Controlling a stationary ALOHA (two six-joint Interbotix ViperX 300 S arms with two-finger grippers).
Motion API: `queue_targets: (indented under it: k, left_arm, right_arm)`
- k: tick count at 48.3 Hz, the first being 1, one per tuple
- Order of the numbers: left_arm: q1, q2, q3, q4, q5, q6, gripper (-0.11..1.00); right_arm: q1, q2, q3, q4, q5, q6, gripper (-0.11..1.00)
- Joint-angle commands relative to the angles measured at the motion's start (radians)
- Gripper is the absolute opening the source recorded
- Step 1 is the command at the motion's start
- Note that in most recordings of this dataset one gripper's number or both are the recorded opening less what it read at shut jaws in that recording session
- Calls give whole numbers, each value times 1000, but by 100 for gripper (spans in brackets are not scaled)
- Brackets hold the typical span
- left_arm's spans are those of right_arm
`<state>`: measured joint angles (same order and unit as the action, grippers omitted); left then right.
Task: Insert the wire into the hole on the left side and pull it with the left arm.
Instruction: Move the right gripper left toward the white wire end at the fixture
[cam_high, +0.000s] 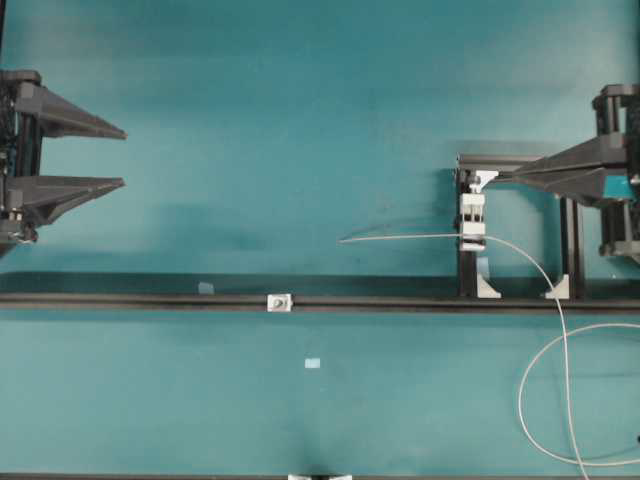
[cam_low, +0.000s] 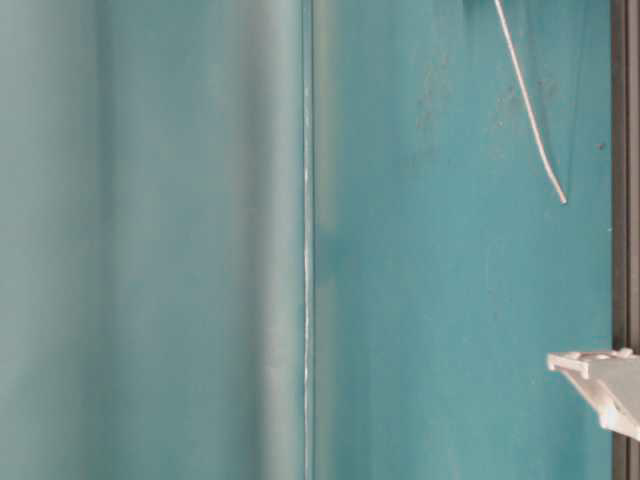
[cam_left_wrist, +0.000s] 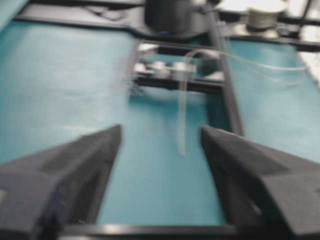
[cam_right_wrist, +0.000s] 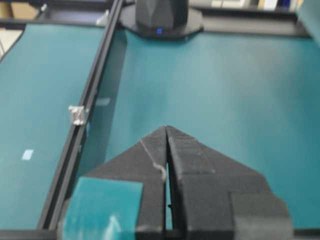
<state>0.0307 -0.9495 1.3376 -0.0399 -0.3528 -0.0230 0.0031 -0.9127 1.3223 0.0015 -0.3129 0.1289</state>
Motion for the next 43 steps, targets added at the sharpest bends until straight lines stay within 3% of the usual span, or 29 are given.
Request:
queue_targets:
  k: [1, 14, 19, 27, 43]
  left_arm:
    - [14, 17, 2, 0, -37, 2, 26]
    - [14, 52, 8, -2, -38, -3, 36]
    - [14, 91, 6, -2, -46, -5, 47]
    - [14, 161, 8, -2, -95, -5, 65]
    - [14, 255, 25, -2, -153, -5, 68]
  right_arm:
    - [-2, 25, -18, 0, -6, 26, 2]
    - [-2, 35, -12, 0, -11, 35, 6]
    - [-2, 38, -11, 0, -12, 35, 29]
    - [-2, 69, -11, 0, -17, 40, 76]
    - [-2, 218, -37, 0, -60, 69, 75]
